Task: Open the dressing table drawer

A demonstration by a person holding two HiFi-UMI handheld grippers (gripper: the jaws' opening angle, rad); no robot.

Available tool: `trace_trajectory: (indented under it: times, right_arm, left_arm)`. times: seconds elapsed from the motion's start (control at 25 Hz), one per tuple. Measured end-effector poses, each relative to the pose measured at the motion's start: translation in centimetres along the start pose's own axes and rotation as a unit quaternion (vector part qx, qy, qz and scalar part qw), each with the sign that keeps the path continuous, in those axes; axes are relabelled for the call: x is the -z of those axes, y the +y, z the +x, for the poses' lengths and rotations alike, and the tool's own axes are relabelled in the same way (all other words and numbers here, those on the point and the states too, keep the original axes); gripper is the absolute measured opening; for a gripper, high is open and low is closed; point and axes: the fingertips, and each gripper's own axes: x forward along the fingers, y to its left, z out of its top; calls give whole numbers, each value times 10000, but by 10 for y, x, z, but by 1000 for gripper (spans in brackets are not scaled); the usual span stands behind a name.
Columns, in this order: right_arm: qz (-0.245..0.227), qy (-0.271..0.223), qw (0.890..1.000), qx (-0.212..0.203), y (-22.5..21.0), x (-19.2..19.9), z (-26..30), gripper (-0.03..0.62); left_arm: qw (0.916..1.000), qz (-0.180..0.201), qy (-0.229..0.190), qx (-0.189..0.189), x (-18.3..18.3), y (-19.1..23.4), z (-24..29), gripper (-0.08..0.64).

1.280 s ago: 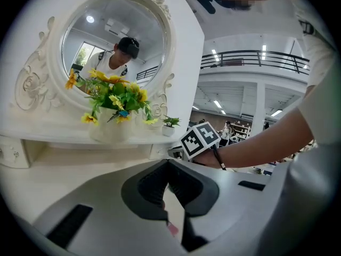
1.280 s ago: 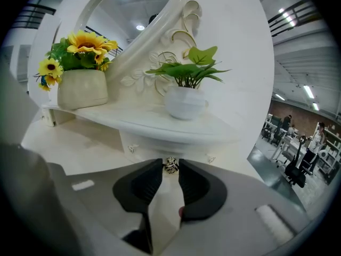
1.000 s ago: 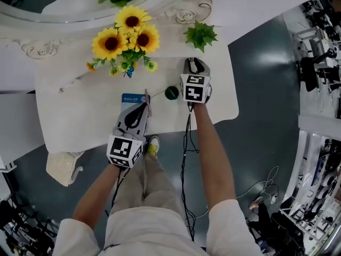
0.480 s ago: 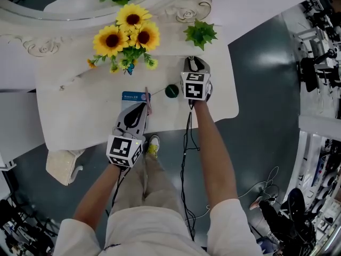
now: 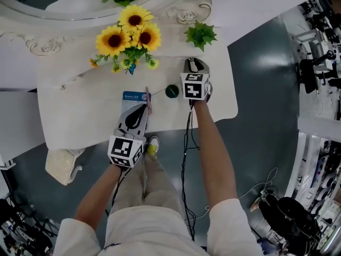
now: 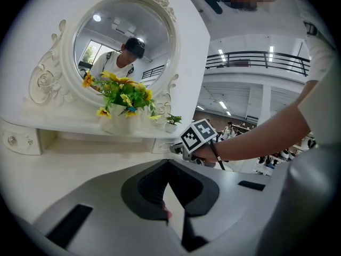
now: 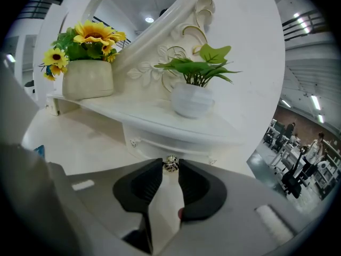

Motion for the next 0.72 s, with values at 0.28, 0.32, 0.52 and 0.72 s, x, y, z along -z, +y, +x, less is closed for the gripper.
trace_trajectory:
  times: [0.28, 0.32, 0.52, 0.72]
  right_arm:
    - [-22, -12, 10000, 17, 1, 4, -6, 103]
    - [-38, -18, 10000, 22, 1, 6, -8, 103]
    - [-15, 9, 10000, 15, 0, 11, -13, 103]
    - [59, 17, 10000, 23, 1, 13, -15, 103]
  left_arm:
    - [10000, -22, -16, -5, -2, 1, -2, 9]
    - [10000, -23, -13, 0, -3, 0, -2, 9]
    - [10000, -6, -45, 37, -5, -4, -2, 9]
    - [10000, -2, -13, 74, -3, -8, -3, 9]
